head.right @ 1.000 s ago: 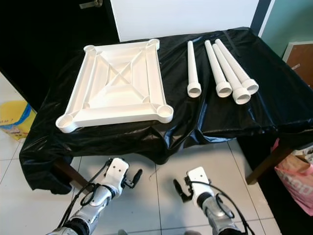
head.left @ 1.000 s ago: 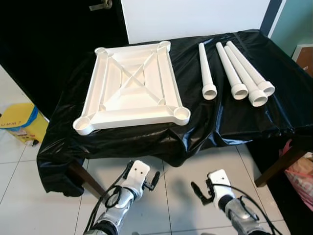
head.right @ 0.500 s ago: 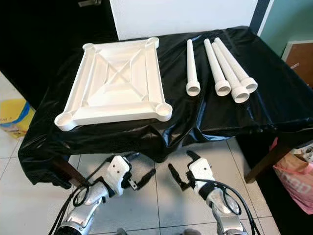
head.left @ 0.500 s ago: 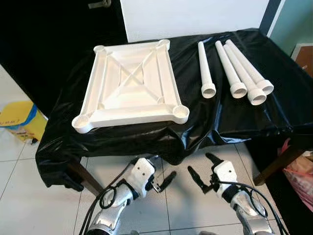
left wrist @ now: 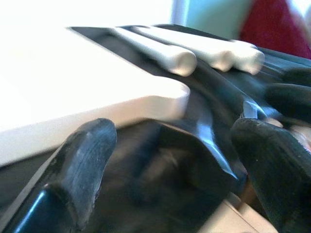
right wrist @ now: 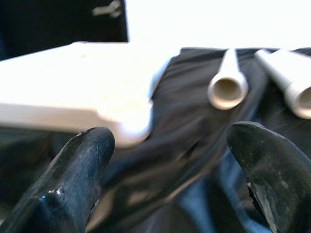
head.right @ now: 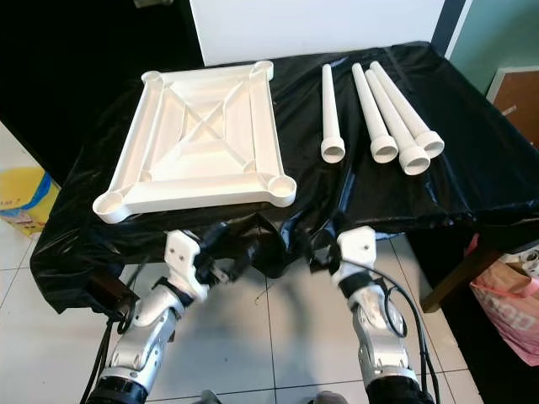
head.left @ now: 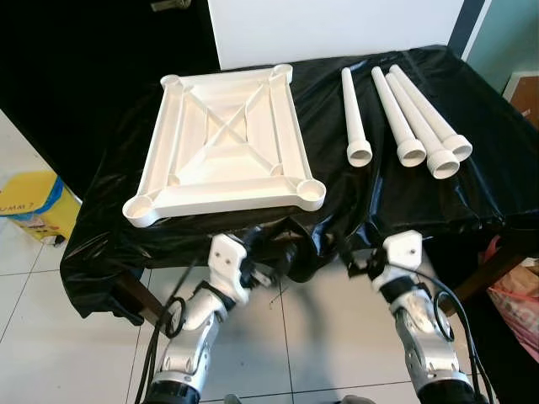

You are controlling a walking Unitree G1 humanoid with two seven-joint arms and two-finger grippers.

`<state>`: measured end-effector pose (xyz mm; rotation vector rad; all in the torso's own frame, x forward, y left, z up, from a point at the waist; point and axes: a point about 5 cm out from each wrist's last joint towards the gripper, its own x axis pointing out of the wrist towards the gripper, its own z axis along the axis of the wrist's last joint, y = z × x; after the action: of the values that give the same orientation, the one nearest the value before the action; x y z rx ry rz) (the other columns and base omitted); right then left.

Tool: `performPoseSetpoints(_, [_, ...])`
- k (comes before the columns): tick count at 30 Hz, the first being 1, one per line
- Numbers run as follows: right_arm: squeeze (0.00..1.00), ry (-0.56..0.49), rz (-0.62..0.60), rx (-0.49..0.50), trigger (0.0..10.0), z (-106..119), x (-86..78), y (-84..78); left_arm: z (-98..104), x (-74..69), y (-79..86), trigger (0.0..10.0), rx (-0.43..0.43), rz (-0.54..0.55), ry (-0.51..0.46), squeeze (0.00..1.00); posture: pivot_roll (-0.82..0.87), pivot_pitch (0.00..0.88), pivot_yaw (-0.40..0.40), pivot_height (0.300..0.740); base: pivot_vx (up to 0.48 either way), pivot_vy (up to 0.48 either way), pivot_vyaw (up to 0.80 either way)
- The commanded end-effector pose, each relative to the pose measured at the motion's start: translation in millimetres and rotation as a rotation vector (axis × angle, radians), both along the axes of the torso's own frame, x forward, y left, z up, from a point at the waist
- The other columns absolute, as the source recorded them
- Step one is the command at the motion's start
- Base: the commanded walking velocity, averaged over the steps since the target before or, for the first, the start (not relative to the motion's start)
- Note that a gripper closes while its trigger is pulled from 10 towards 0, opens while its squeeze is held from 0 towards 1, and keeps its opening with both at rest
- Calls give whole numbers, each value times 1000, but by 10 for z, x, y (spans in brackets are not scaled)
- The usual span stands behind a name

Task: Building children table

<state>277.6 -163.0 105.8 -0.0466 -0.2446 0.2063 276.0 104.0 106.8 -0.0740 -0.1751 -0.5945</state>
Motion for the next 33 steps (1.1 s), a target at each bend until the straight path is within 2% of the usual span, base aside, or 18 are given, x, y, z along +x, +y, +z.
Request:
performPoseSetpoints(1, [0, 9, -27, 28, 10000, 4, 4, -19, 32, 18, 26, 10000, -24, 30, 1, 0, -118, 31, 64, 740, 0, 0, 0])
performPoseSetpoints(3, [0, 0, -90, 67, 10000, 86, 70, -49, 131, 113, 37, 10000, -74, 124, 0, 0, -117, 29, 63, 740, 0, 0, 0])
performPoseSetpoints(7, [0, -4, -117, 81, 10000, 127, 107, -57, 165, 157, 16, 10000, -67, 166, 7, 0, -119, 25, 63, 740, 0, 0, 0])
performPoseSetpoints(9, [0, -5, -162, 87, 10000, 193, 175, -52, 253, 251, -38, 10000, -66, 257, 9, 0, -124, 18, 65, 740, 0, 0, 0])
performPoseSetpoints(11, [0, -3, -174, 95, 10000, 217, 197, -47, 313, 295, -61, 10000, -39, 293, -14, 0, -123, 13, 61, 740, 0, 0, 0])
performPoseSetpoints(13, [0, -3, -174, 95, 10000, 217, 197, -47, 313, 295, -61, 10000, -39, 293, -14, 0, -123, 13, 61, 740, 0, 0, 0])
performPoseSetpoints(15, [0, 3, -201, 85, 10000, 266, 236, -40, 439, 401, -79, 10000, -8, 322, -54, 0, -129, 7, 58, 740, 0, 0, 0])
performPoseSetpoints(17, [0, 3, -201, 85, 10000, 266, 236, -40, 439, 401, -79, 10000, -8, 322, -54, 0, -129, 7, 58, 740, 0, 0, 0])
performPoseSetpoints(19, [0, -7, -201, 61, 10000, 313, 274, -43, 493, 492, -8, 10000, -20, 329, -39, 0, -132, 4, 54, 740, 0, 0, 0])
performPoseSetpoints(22, [0, -26, -201, 34, 10000, 351, 288, -59, 504, 517, 88, 10000, -44, 326, -7, 0, -133, 2, 55, 740, 0, 0, 0])
performPoseSetpoints(25, [0, -51, -202, 22, 10000, 387, 271, -53, 534, 491, 240, 10000, -81, 360, -31, 0, -126, 2, 56, 740, 0, 0, 0])
performPoseSetpoints(27, [0, -65, -202, 20, 10000, 403, 257, -28, 548, 473, 276, 10000, -99, 381, -32, 0, -122, 5, 55, 740, 0, 0, 0])
performPoseSetpoints(33, [0, -82, -183, 20, 10000, 417, 238, 25, 579, 435, 320, 10000, -56, 372, -55, 0, -114, 4, 59, 740, 0, 0, 0])
